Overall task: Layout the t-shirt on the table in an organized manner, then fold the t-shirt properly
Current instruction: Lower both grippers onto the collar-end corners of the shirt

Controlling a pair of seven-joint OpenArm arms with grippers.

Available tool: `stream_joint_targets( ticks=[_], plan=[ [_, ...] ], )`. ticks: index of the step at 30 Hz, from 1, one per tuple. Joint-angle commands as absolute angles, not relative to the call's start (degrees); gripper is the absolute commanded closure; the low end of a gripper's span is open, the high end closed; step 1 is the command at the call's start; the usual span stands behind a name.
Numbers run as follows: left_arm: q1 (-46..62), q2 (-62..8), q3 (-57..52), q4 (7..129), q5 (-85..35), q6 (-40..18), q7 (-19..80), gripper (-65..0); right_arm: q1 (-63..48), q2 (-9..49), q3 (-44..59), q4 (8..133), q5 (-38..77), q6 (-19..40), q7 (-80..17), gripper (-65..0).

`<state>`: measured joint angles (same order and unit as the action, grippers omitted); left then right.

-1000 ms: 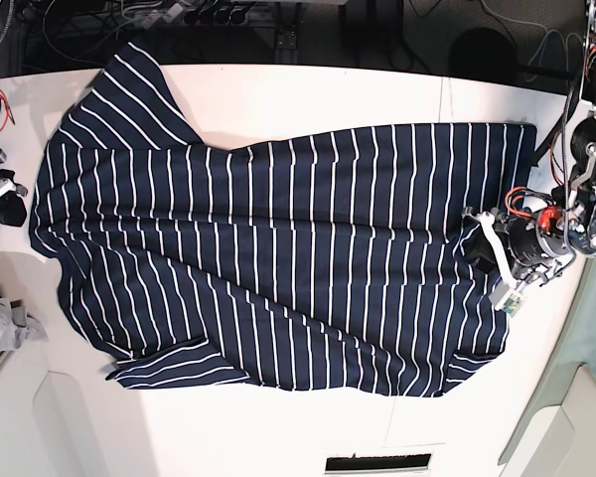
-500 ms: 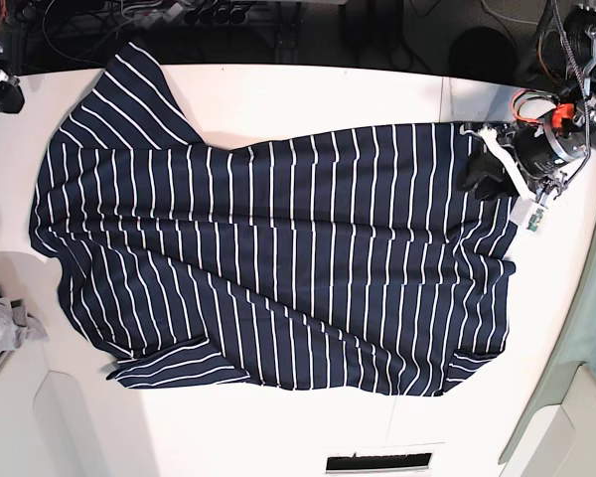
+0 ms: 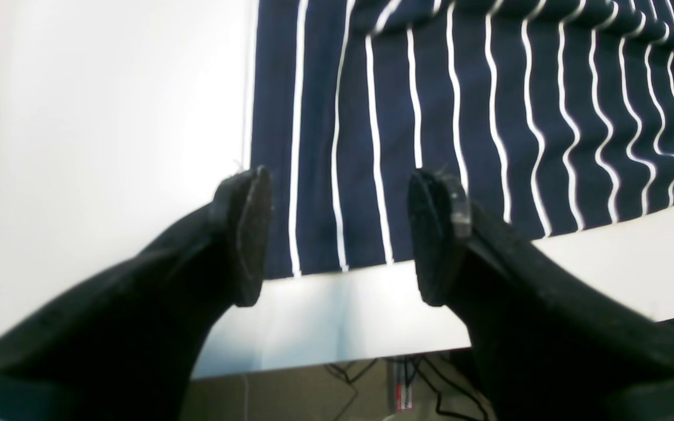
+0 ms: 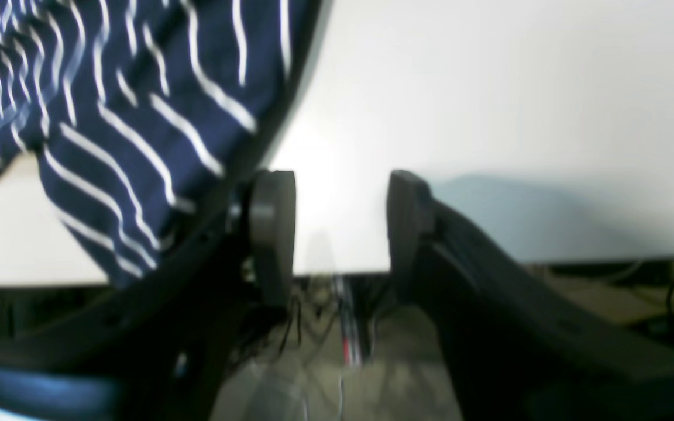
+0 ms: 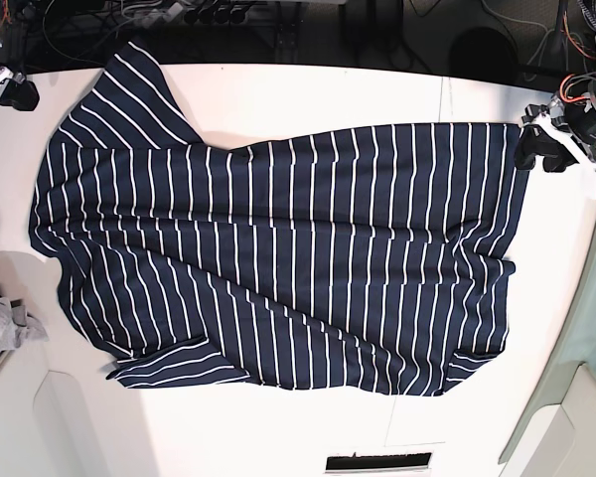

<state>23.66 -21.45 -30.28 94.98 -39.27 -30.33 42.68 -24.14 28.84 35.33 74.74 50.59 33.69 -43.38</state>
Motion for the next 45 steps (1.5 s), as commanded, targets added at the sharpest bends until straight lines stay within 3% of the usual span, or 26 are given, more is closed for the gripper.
stream_joint_targets(
  ticks=[1,23,29,45],
  plan=[
    [23.5,-22.4,-30.7,95.3,-40.0,-30.7,41.8,-39.4,-24.3,30.0,35.9,75.5,51.4,34.1,-43.9,-25.7],
    [23.8,-22.4,-30.7,87.8,-37.9,-30.7,37.5,-39.4,-24.3,23.6,35.9,75.5,52.7,34.3,-45.2,-25.7],
    [23.8,-22.4,-30.7,87.6,-34.9,-27.4,37.1,-39.4,-24.3,23.3,35.4,75.5,53.7,34.3,-45.2,-25.7],
    [23.7,-22.4,-30.7,87.0,-34.9,-27.0,35.5,-39.4,-24.3,21.8,35.4,75.5,56.0,34.3,-44.3,-25.7]
  ],
)
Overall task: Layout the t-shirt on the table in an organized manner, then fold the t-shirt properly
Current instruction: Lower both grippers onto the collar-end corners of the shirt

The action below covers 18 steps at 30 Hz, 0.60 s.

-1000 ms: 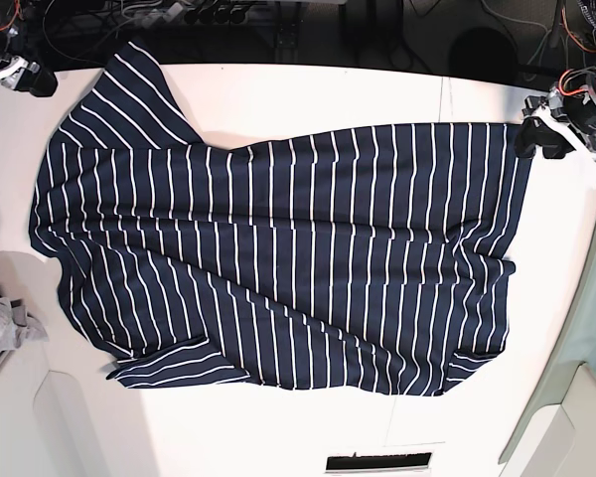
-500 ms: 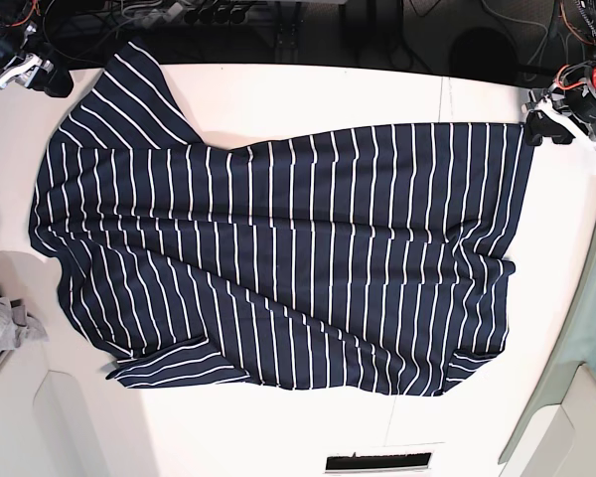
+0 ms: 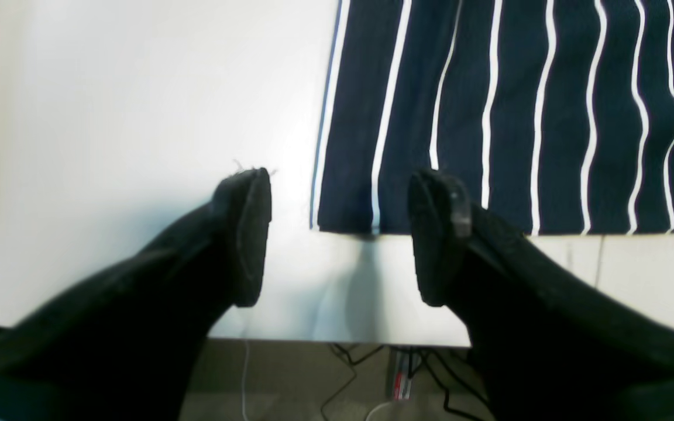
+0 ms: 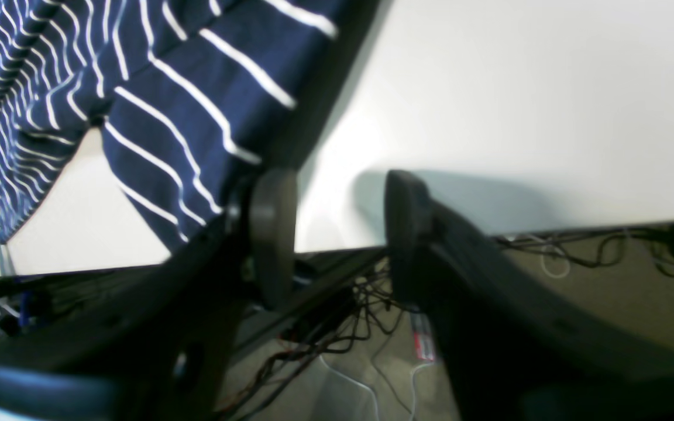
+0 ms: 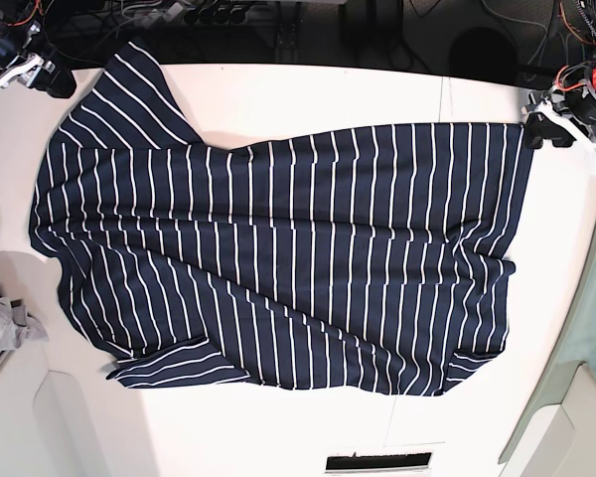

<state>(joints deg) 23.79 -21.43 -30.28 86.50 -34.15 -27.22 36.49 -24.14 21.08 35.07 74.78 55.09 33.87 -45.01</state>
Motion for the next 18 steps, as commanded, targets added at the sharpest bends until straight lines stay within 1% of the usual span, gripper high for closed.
stream_joint_targets(
  ticks=[1,9,18],
  plan=[
    [23.7,-22.4,-30.7,86.7,-34.9,-26.7,35.5,-39.4,-24.3,21.5,35.4,75.5,55.9,34.3,-44.3,-25.7],
    [22.9,-22.3,-30.7,83.6,-34.9,-26.6,34.6,-39.4,-24.2,18.3,35.4,75.5,55.9,34.3,-43.7,-25.7],
    [22.7,-22.4,-30.7,83.6,-33.1,-26.6,33.3,-39.4,-23.1,18.1,35.4,75.5,55.9,34.3,-43.7,-25.7]
  ],
)
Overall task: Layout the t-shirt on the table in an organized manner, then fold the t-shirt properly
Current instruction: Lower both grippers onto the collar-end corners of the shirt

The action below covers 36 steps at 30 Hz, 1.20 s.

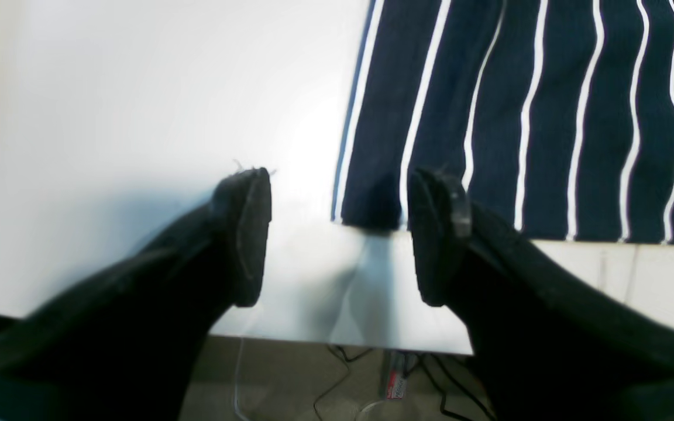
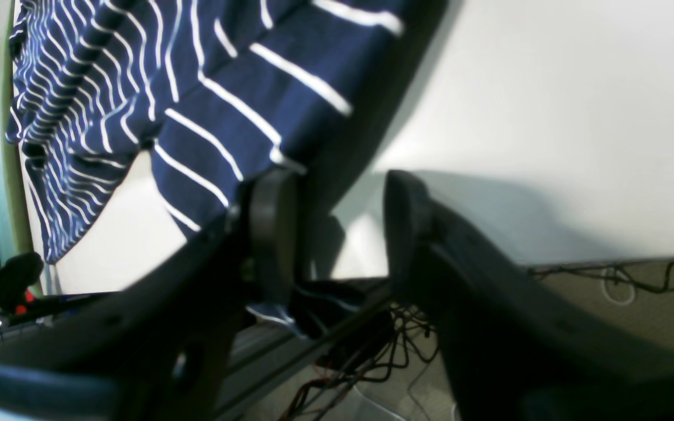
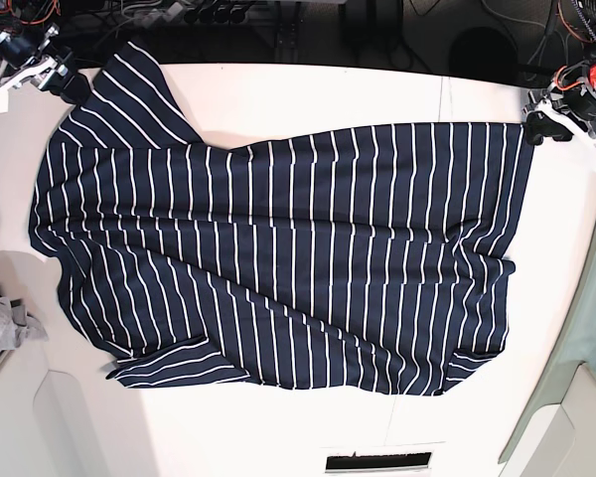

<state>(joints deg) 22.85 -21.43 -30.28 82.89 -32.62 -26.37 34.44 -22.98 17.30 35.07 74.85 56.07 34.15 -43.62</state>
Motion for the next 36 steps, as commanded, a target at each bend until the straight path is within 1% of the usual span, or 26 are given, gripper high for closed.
stream_joint_targets(
  ticks=[1,9,16,22,26,36],
  plan=[
    [22.7,-22.4,-30.7,83.6,-32.5,-26.6,32.8,-39.4,-22.6,18.1,35.4,75.5,55.9,34.3,-43.7,-25.7],
    [21.0,-22.4,-30.7,83.0,-31.9,-26.6,32.2,-39.4,-22.2,18.1,35.4,75.5,55.8,34.3,-43.7,-25.7],
    [18.9,-22.4,-30.7,78.2,-31.9,-26.6,33.1,-39.4,-22.2,18.1,35.4,75.5,55.8,34.3,-43.7,-25.7],
    [18.9,-22.4,-30.6,77.9,-31.9,-26.9,34.0,-39.4,-22.2,18.1,35.4,75.5,55.8,34.3,-43.7,-25.7],
    [18.9,-22.4,-29.1,77.9,-31.9,-29.4,36.3,-39.4,-22.2,18.1,35.4,75.5,55.8,34.3,-43.7,-25.7],
    [19.1,-22.4,-24.8,78.0,-31.9,-29.4,36.3,-39.3,-22.3,18.1,35.4,76.2,55.8,34.3,-44.0,-25.7]
  ],
)
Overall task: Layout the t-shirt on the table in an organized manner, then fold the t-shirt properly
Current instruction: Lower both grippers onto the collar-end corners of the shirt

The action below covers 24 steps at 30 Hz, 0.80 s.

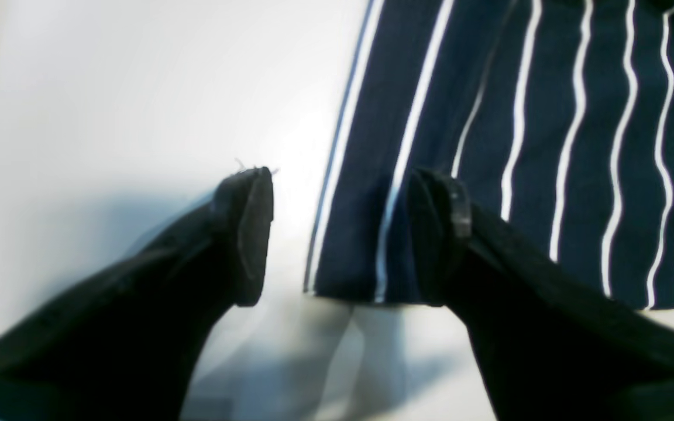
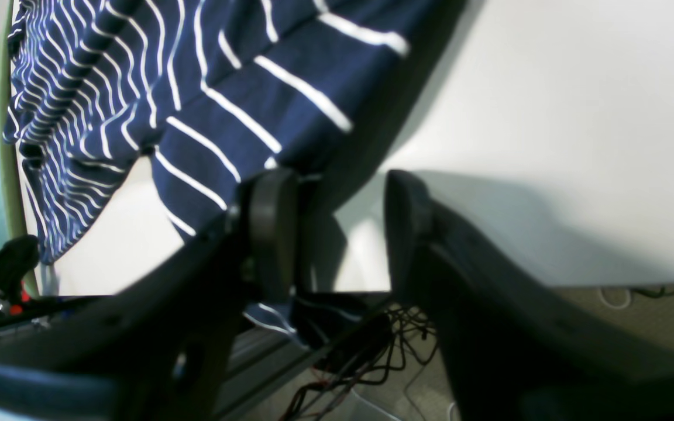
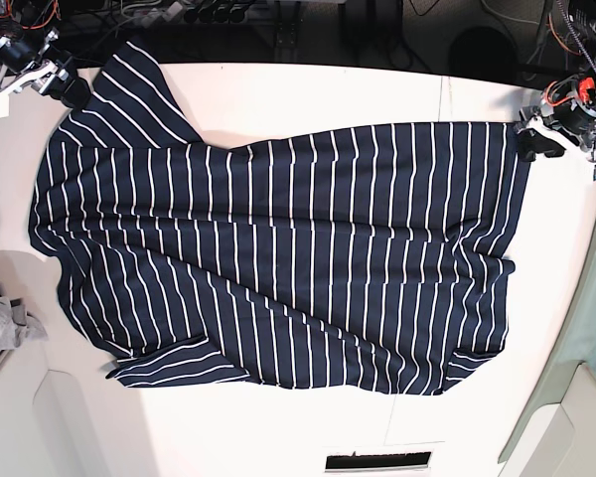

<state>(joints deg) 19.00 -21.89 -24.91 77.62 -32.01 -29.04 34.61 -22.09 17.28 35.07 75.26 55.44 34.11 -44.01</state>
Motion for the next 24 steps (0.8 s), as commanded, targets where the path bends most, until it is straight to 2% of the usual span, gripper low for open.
stream_joint_targets(
  ticks=[1,4,8,24],
  plan=[
    [19.1,-22.4,-24.6,77.9,-31.9,-29.4,36.3,-39.3,-22.3,18.1,35.4,76.7,55.8,34.3,-44.1,-25.7],
    [19.1,-22.4,-24.6,78.0,-31.8,-29.5,36.4,-39.3,-22.3,18.0,35.4,78.7,55.8,34.3,-45.0,-25.7],
    [19.3,-22.4,-24.6,77.9,-31.9,-33.3,37.0,-39.3,-22.2,17.9,34.9,80.8,55.7,34.3,-45.0,-25.7],
    [19.4,-22.4,-24.6,77.9,-32.4,-33.3,37.5,-39.3,-22.4,16.2,33.2,80.9,53.4,34.1,-45.0,-25.7]
  ],
)
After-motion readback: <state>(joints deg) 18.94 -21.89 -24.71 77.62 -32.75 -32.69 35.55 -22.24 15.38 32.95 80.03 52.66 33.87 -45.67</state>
